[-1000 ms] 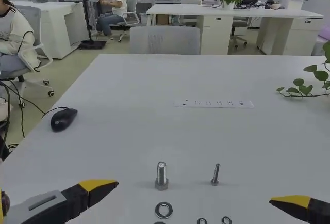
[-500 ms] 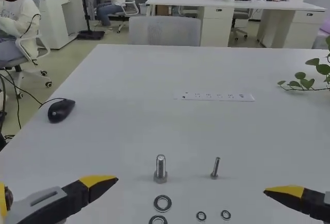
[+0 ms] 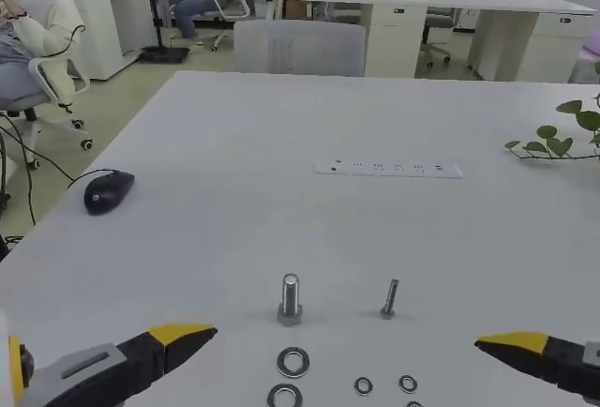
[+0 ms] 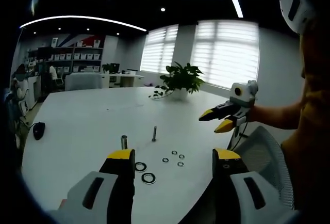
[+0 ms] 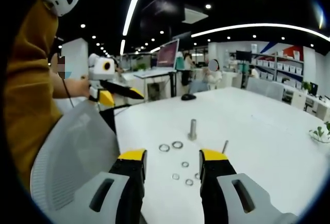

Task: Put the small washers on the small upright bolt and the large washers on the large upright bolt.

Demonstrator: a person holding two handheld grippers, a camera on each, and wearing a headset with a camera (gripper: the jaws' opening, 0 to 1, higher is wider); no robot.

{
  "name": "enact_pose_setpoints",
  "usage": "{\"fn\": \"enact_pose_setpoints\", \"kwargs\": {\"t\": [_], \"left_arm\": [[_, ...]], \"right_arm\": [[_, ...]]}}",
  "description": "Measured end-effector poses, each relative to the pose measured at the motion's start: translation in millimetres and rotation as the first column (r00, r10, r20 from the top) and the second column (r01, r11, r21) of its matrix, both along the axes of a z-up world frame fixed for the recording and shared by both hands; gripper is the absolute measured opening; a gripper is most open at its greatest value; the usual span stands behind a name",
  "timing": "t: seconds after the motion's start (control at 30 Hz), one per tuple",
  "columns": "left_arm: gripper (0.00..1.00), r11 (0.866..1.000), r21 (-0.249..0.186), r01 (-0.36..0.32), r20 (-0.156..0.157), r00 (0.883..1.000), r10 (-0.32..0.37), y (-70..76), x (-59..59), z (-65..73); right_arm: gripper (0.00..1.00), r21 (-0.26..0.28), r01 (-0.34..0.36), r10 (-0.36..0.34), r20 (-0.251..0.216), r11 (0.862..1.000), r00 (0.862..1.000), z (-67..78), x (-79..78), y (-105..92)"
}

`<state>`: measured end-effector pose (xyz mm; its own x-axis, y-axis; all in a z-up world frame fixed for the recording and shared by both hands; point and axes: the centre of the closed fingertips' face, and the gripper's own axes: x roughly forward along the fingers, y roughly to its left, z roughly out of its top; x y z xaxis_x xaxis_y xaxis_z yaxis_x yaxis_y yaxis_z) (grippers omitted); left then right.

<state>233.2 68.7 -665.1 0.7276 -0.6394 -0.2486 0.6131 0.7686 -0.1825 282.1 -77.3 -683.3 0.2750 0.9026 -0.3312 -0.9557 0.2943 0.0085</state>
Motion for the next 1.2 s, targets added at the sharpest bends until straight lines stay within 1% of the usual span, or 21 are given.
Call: {"fn": "enact_pose_setpoints", "kwargs": {"t": [0.07, 0.17, 0.23, 0.3, 0.37, 0.43, 0.53, 0.6, 0.67, 0.73, 0.83, 0.93, 1.0, 1.03, 1.07, 1.1, 1.13, 1.17, 1.2], "left_arm": [[0.60, 1.000, -0.004, 0.004, -0.008, 1.000, -0.004, -1.9, -1.7, -1.9], [0.60, 1.000, -0.007, 0.009, -0.012, 1.000, -0.009, -4.7, -3.1, -3.4], [0.60, 1.000, 0.013, 0.017, -0.023, 1.000, -0.016, -6.6, -3.9, -7.6], [0.60, 1.000, 0.014, 0.021, -0.022, 1.000, -0.021, -7.4, -3.9, -7.6], [0.60, 1.000, 0.011, 0.022, -0.022, 1.000, -0.021, -7.5, -3.4, -7.8], [0.60, 1.000, 0.022, 0.022, -0.027, 0.999, -0.021, -6.4, -2.4, -10.2], [0.60, 0.999, 0.023, 0.028, -0.032, 0.999, -0.028, -6.1, 0.2, -12.6], [0.60, 0.999, 0.030, 0.034, -0.040, 0.999, -0.033, -6.1, 2.6, -16.6], [0.60, 0.999, 0.036, 0.036, -0.053, 0.998, -0.034, -4.9, 5.5, -22.4], [0.59, 0.998, 0.041, 0.039, -0.067, 0.997, -0.036, -4.6, 7.2, -26.7], [0.59, 0.998, 0.038, 0.042, -0.067, 0.997, -0.040, -6.0, 6.9, -25.0], [0.59, 0.999, 0.031, 0.037, -0.062, 0.997, -0.035, -6.1, 6.9, -22.4], [0.60, 0.999, 0.028, 0.036, -0.063, 0.997, -0.034, -5.5, 6.3, -22.4], [0.60, 0.999, 0.027, 0.033, -0.065, 0.997, -0.031, -4.9, 5.9, -22.6], [0.60, 0.999, 0.028, 0.028, -0.064, 0.998, -0.026, -3.6, 5.8, -22.8], [0.60, 0.999, 0.027, 0.024, -0.065, 0.998, -0.022, -2.9, 5.8, -23.1], [0.60, 0.999, 0.024, 0.021, -0.066, 0.998, -0.019, -2.3, 5.6, -23.1], [0.60, 1.000, 0.024, 0.019, -0.065, 0.998, -0.017, -1.9, 5.7, -23.0], [0.60, 1.000, 0.024, 0.017, -0.065, 0.998, -0.016, -1.4, 5.8, -23.2]], "right_arm": [[0.42, -0.002, 0.002, -0.002, -0.004, 1.000, 1.000, -1.6, -0.7, -1.4], [0.42, -0.011, 0.003, -0.003, -0.010, 1.000, 1.000, -4.8, -1.6, -3.3], [0.42, -0.016, 0.002, -0.003, -0.017, 1.000, 1.000, -8.0, -1.8, -4.9], [0.42, -0.022, -0.001, 0.000, -0.018, 1.000, 1.000, -10.0, -1.4, -5.3], [0.42, -0.031, -0.008, 0.007, -0.020, 0.999, 1.000, -13.0, -0.2, -4.8], [0.42, -0.040, -0.015, 0.014, -0.022, 0.999, 1.000, -16.3, 2.4, -4.3], [0.42, -0.051, -0.025, 0.024, -0.018, 0.998, 1.000, -19.5, 5.9, -2.3], [0.42, -0.057, -0.032, 0.031, -0.019, 0.998, 0.999, -22.6, 9.3, -0.4], [0.41, -0.076, -0.034, 0.032, -0.015, 0.997, 0.999, -28.7, 15.2, 0.5], [0.40, -0.094, -0.051, 0.049, -0.029, 0.994, 0.998, -35.4, 19.5, 1.8], [0.40, -0.121, -0.070, 0.066, -0.037, 0.990, 0.997, -43.9, 26.0, 4.4], [0.39, -0.164, -0.095, 0.088, -0.051, 0.982, 0.995, -56.4, 30.4, 7.1], [0.37, -0.226, -0.110, 0.099, -0.058, 0.968, 0.993, -67.4, 33.0, 5.7], [0.36, -0.276, -0.123, 0.110, -0.061, 0.953, 0.992, -75.1, 34.5, 5.2], [0.33, -0.334, -0.121, 0.101, -0.078, 0.935, 0.992, -84.1, 37.2, 3.1], [0.29, -0.378, -0.124, 0.098, -0.087, 0.917, 0.991, -90.5, 39.0, 1.0], [0.27, -0.428, -0.162, 0.123, -0.116, 0.889, 0.986, -99.3, 36.4, 0.1], [0.26, -0.445, -0.188, 0.148, -0.125, 0.875, 0.981, -102.5, 34.2, 1.8], [0.25, -0.466, -0.193, 0.159, -0.113, 0.864, 0.981, -104.4, 35.5, 3.1]]}}
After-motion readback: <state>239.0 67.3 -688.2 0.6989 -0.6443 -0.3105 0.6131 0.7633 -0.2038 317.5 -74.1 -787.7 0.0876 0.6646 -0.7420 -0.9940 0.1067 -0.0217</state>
